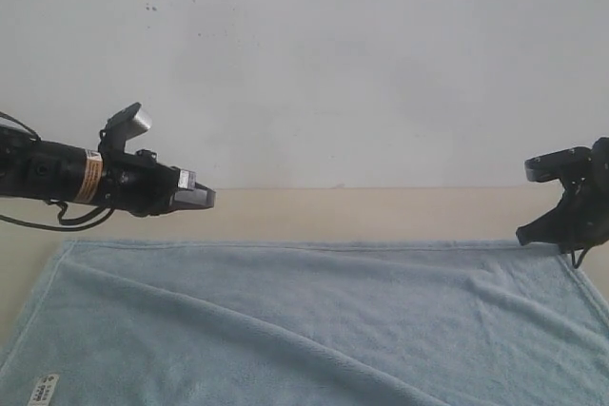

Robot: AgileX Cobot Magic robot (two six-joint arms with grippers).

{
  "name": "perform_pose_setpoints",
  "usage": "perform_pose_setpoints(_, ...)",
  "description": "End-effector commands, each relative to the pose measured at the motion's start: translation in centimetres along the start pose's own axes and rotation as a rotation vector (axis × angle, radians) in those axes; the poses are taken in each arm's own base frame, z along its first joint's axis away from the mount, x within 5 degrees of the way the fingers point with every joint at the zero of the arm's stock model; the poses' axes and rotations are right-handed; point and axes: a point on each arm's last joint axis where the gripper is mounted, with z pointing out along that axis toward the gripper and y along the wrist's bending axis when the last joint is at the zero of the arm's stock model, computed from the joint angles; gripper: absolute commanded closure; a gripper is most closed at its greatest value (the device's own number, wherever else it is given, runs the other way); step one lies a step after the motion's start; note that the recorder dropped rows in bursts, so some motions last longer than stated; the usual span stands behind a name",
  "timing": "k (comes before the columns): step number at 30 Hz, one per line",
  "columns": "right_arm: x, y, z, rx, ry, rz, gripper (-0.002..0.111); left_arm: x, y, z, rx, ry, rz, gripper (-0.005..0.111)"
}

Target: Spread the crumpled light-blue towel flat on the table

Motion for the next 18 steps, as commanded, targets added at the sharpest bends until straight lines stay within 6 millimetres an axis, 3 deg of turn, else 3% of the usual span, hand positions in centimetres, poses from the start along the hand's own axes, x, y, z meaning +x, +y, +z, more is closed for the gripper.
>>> perform_pose_setpoints(1,-0.3,-1.1,0.4,0.018,-0.002,0.002,0.109,1.2,-0.7,0.0,0.045,0.038,-0.029,0.103)
perform_pose_setpoints(6,-0.7,-0.8,0.4,0.014,0.003,-0.035,0.109,2.5,-0.7,0.2,0.056,0.068,-0.057,0.103)
perform_pose_setpoints(18,-1.7,-0.3,-1.4,0.012,-0.017,-0.055,0.109,2.0,-1.2,-0.2,0.075,0.060,-0.045,0.103)
